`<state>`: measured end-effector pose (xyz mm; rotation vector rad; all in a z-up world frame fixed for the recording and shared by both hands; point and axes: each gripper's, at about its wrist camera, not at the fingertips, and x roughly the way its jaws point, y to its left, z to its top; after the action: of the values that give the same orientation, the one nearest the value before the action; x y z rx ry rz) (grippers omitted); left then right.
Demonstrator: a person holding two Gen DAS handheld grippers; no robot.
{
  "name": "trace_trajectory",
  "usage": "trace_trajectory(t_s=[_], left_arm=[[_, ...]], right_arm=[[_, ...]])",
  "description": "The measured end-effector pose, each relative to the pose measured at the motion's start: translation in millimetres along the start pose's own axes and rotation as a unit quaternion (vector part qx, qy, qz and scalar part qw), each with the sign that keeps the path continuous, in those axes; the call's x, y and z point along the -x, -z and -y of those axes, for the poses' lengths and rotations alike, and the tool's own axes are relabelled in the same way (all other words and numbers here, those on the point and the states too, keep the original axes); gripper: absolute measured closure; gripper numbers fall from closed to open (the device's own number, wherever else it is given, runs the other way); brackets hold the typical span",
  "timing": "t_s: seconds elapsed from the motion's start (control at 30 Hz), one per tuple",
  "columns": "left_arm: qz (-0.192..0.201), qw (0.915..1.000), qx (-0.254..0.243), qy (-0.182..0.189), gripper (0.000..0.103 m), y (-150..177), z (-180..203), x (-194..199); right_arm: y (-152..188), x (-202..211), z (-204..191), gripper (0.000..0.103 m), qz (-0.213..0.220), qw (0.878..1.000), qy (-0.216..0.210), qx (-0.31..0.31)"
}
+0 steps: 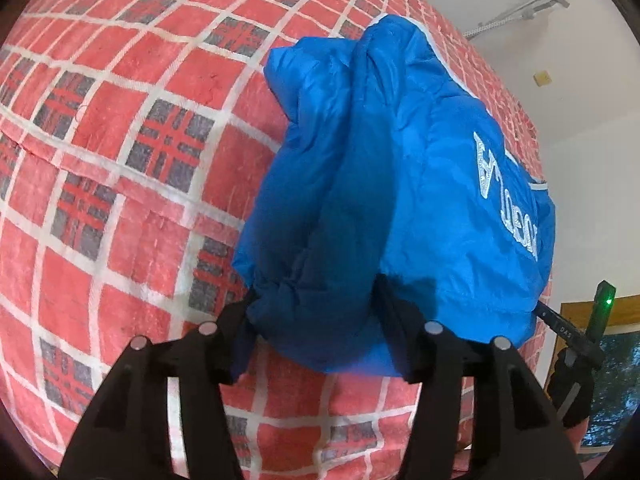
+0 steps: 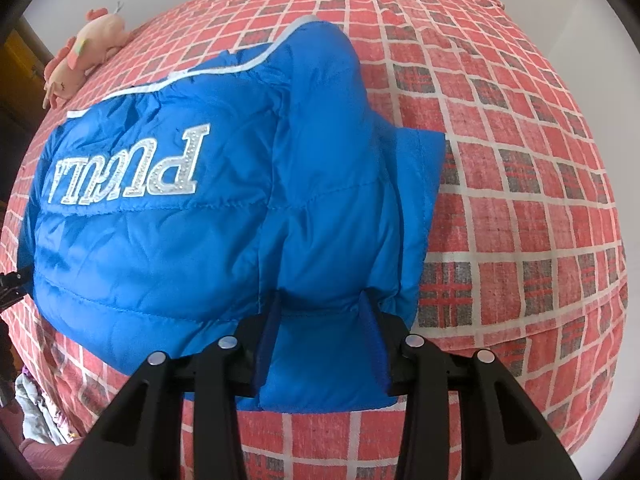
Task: Fold large clothes
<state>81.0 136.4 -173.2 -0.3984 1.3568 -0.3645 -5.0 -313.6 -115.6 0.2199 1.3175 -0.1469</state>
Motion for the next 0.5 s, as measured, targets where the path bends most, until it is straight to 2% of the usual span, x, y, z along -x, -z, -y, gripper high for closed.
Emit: trace_trajectory(t_s=[0.03, 0.1, 0.2, 0.3, 0.4, 0.5], left_arm=[[0.004, 1.0000, 0.002, 0.004, 0.060, 1, 0, 1], [0.018, 0.9997, 0.009, 0.016, 0.078, 3, 1, 7], [0.041, 0.9992, -0.001, 0.003, 0.087, 6, 12, 22], [0.062, 0.9979, -0.019, -0.001, 0.089, 8, 30, 39], [0.083, 0.9953, -0.046, 0.018, 0.090, 8, 57, 63], [0.096, 0.9900, -0.097, 0.035, 0.090, 9, 98, 81]], right_arm=[[0, 0, 0, 0.062, 0.001, 1.000, -0.001, 0.000], [0, 1, 1, 0.062, 0.001, 1.000, -0.001, 0.001], [0, 4, 2, 0.062, 0.002, 1.000, 0.000, -0.001], [3, 13, 1, 0.062, 0.006, 1.000, -0.002, -0.008], [2, 28, 7, 0.062, 0.018, 1.000, -0.011, -0.013], [0, 41, 11, 0.062, 0.029, 0.999, -0.008, -0.012]])
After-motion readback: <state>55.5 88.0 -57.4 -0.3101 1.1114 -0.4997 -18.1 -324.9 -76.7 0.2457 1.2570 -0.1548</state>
